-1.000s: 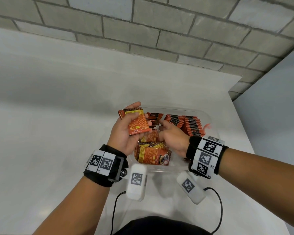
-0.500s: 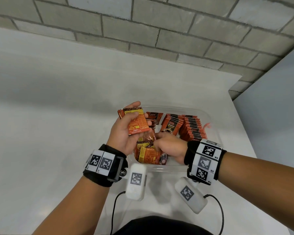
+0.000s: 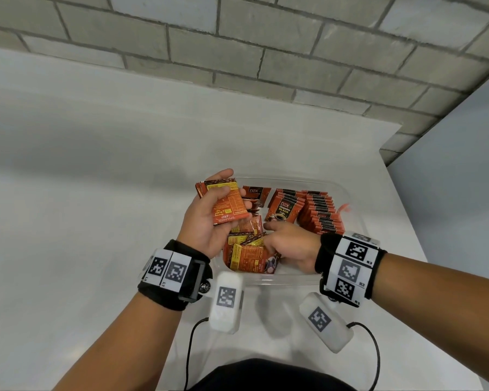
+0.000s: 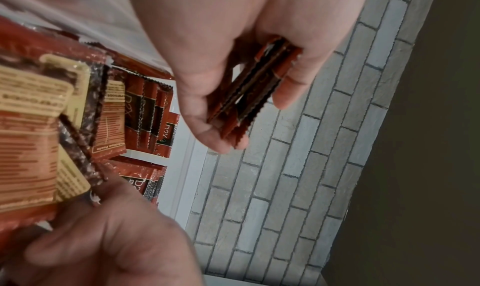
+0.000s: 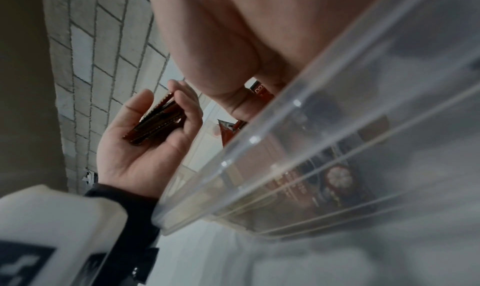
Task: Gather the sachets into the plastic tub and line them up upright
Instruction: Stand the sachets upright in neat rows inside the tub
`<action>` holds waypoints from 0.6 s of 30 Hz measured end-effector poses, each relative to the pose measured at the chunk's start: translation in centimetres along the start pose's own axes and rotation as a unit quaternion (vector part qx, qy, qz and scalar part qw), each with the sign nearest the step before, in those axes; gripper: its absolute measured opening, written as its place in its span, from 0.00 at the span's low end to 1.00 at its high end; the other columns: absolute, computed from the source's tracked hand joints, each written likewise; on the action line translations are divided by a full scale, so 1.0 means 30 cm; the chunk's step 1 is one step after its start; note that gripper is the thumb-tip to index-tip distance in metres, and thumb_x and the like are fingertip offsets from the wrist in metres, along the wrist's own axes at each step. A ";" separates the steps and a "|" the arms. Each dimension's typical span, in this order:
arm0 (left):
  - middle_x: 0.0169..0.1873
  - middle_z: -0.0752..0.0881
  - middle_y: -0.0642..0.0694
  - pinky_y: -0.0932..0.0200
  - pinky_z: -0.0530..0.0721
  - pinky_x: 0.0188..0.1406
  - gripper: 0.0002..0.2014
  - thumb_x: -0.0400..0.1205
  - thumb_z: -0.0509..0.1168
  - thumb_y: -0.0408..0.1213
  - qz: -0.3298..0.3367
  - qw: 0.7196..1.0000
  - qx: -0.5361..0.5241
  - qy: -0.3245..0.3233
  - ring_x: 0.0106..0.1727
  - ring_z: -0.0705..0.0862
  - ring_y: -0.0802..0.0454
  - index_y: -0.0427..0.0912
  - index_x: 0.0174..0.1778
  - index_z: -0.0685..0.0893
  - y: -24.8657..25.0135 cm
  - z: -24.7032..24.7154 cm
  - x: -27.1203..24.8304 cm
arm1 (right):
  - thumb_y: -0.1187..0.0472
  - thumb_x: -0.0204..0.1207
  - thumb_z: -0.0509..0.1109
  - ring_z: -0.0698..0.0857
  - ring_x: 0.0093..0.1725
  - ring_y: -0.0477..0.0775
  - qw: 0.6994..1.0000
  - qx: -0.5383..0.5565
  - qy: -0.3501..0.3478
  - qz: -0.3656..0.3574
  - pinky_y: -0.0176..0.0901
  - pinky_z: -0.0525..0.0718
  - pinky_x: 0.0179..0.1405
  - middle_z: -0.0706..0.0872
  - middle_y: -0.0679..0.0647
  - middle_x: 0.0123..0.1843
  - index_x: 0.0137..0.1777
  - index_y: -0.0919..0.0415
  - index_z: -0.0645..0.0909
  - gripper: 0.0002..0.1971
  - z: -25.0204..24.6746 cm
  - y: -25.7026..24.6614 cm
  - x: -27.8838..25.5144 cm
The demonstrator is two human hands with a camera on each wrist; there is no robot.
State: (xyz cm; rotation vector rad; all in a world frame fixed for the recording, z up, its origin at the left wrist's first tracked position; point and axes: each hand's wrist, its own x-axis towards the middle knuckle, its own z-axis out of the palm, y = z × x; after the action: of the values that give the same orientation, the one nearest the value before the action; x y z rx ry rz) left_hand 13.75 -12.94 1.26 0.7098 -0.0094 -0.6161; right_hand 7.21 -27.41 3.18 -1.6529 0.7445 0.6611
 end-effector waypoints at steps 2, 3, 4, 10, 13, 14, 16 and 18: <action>0.42 0.84 0.38 0.51 0.86 0.37 0.17 0.80 0.60 0.32 -0.001 1.000 0.000 0.001 0.39 0.85 0.44 0.43 0.65 0.78 0.003 0.002 -0.002 | 0.75 0.75 0.61 0.82 0.60 0.56 1.000 -0.025 0.013 -0.003 0.51 0.83 0.60 0.82 0.57 0.60 0.64 0.65 0.73 0.17 -0.020 -0.006 -0.011; 0.42 0.84 0.38 0.51 0.86 0.37 0.17 0.80 0.59 0.33 -0.006 1.000 0.001 0.003 0.38 0.85 0.44 0.43 0.65 0.78 0.007 0.005 -0.002 | 0.71 0.76 0.63 0.79 0.63 0.55 0.998 -0.055 0.027 -0.011 0.48 0.81 0.58 0.79 0.56 0.65 0.71 0.63 0.70 0.22 -0.034 -0.009 -0.014; 0.41 0.84 0.38 0.51 0.86 0.36 0.17 0.81 0.58 0.33 -0.014 1.000 0.003 0.005 0.37 0.85 0.44 0.42 0.66 0.78 0.012 0.008 -0.003 | 0.67 0.77 0.64 0.77 0.65 0.54 0.995 -0.083 0.045 -0.026 0.45 0.80 0.56 0.77 0.55 0.68 0.75 0.60 0.68 0.25 -0.048 -0.015 -0.017; 0.45 0.87 0.33 0.47 0.89 0.38 0.19 0.84 0.52 0.28 -0.085 0.992 0.088 -0.029 0.40 0.88 0.39 0.41 0.68 0.78 0.024 0.047 -0.010 | 0.55 0.81 0.67 0.83 0.47 0.48 0.991 -0.018 0.065 -0.118 0.43 0.84 0.43 0.85 0.53 0.54 0.61 0.52 0.78 0.10 -0.109 -0.045 -0.094; 0.52 0.88 0.36 0.44 0.90 0.44 0.20 0.79 0.62 0.26 -0.093 0.983 0.146 -0.055 0.49 0.89 0.39 0.42 0.67 0.80 0.007 0.084 -0.027 | 0.52 0.80 0.68 0.85 0.45 0.49 0.985 0.007 0.051 -0.163 0.43 0.85 0.39 0.86 0.53 0.53 0.60 0.51 0.77 0.11 -0.104 -0.025 -0.134; 0.54 0.88 0.37 0.45 0.90 0.46 0.22 0.76 0.65 0.26 -0.093 0.981 0.158 -0.061 0.51 0.88 0.39 0.41 0.67 0.80 -0.001 0.094 -0.034 | 0.52 0.79 0.68 0.87 0.44 0.50 0.983 0.012 0.049 -0.177 0.44 0.86 0.38 0.86 0.55 0.53 0.60 0.52 0.77 0.12 -0.099 -0.014 -0.142; 0.57 0.87 0.37 0.46 0.89 0.49 0.26 0.71 0.68 0.28 -0.093 0.977 0.179 -0.067 0.55 0.88 0.40 0.40 0.67 0.80 -0.021 0.108 -0.044 | 0.55 0.77 0.71 0.89 0.44 0.52 0.977 0.026 0.056 -0.205 0.43 0.86 0.36 0.86 0.57 0.54 0.60 0.53 0.77 0.13 -0.094 0.008 -0.149; 0.57 0.87 0.37 0.46 0.88 0.49 0.26 0.71 0.69 0.28 -0.093 0.974 0.193 -0.068 0.56 0.87 0.40 0.40 0.67 0.80 -0.037 0.115 -0.053 | 0.61 0.75 0.73 0.89 0.43 0.50 0.967 0.045 0.072 -0.241 0.40 0.86 0.34 0.86 0.58 0.52 0.63 0.55 0.76 0.17 -0.099 0.021 -0.157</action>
State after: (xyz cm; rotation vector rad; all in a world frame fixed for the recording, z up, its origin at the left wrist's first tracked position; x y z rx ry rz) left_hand 11.12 -14.83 3.52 1.0513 -0.1959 -0.8544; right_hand 3.83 -29.82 6.94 -1.7240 0.4373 0.1600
